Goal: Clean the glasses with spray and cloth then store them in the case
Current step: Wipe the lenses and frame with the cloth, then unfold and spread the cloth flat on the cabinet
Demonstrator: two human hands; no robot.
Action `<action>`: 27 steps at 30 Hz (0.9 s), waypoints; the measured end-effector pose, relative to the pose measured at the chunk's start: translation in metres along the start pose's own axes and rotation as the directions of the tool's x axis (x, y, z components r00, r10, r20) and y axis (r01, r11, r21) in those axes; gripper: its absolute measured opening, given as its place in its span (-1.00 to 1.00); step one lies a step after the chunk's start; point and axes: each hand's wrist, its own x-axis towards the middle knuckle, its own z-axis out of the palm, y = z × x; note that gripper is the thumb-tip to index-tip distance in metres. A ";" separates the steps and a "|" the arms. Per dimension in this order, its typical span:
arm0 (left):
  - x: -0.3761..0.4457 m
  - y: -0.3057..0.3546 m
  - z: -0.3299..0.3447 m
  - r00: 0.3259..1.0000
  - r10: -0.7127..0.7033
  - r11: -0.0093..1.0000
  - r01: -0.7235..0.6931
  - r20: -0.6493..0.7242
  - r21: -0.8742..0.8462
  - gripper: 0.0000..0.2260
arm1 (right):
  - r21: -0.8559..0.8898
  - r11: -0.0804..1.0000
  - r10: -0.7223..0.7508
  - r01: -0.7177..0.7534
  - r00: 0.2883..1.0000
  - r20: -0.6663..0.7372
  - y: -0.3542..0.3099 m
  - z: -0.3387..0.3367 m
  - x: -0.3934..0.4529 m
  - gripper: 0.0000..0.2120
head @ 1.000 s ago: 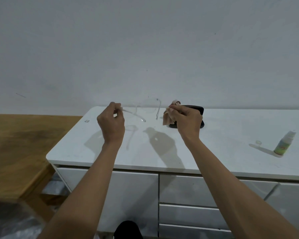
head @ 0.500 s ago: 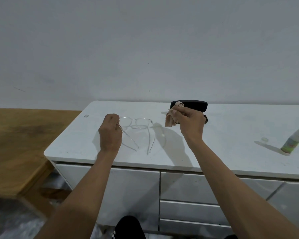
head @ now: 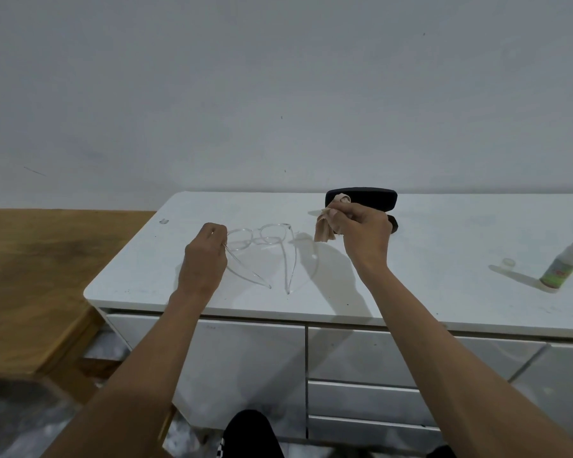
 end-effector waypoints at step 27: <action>0.071 0.239 0.007 0.991 0.017 0.794 0.066 0.130 -0.605 -0.94 | -0.178 0.984 0.004 0.013 0.995 0.096 -0.090 -0.071 0.035 -0.91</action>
